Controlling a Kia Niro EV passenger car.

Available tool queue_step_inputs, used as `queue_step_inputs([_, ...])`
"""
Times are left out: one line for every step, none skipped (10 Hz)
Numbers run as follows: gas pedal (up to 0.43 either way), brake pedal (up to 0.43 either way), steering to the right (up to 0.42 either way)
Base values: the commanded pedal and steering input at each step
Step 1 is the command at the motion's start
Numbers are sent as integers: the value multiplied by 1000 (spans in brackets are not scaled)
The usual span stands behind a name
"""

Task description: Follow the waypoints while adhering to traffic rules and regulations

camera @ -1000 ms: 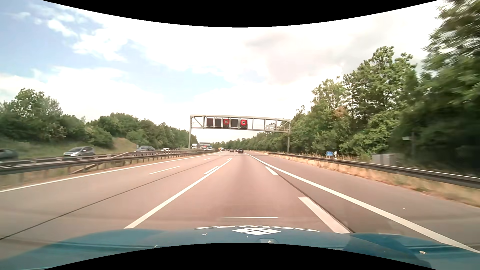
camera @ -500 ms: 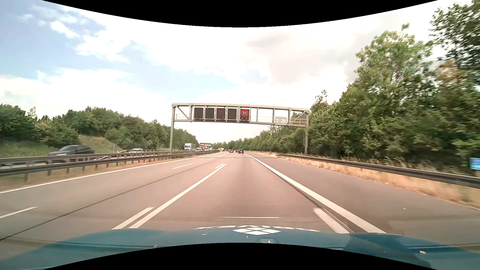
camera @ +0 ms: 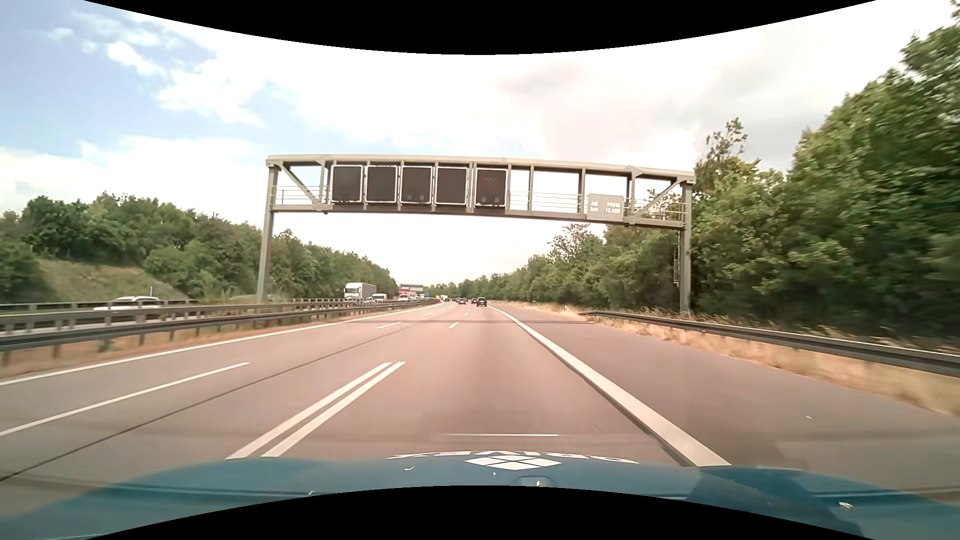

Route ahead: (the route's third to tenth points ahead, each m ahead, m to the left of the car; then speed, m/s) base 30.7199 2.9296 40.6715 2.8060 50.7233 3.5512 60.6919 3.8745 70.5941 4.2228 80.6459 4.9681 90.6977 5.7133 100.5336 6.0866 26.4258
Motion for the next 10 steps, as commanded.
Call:
queue_step_inputs([248, 0, -5])
queue_step_inputs([248, 0, -5])
queue_step_inputs([248, 0, -5])
queue_step_inputs([248, 0, -6])
queue_step_inputs([248, 0, -6])
queue_step_inputs([248, 0, -6])
queue_step_inputs([248, 0, -6])
queue_step_inputs([248, 0, -7])
queue_step_inputs([248, 0, -7])
queue_step_inputs([248, 0, -7])
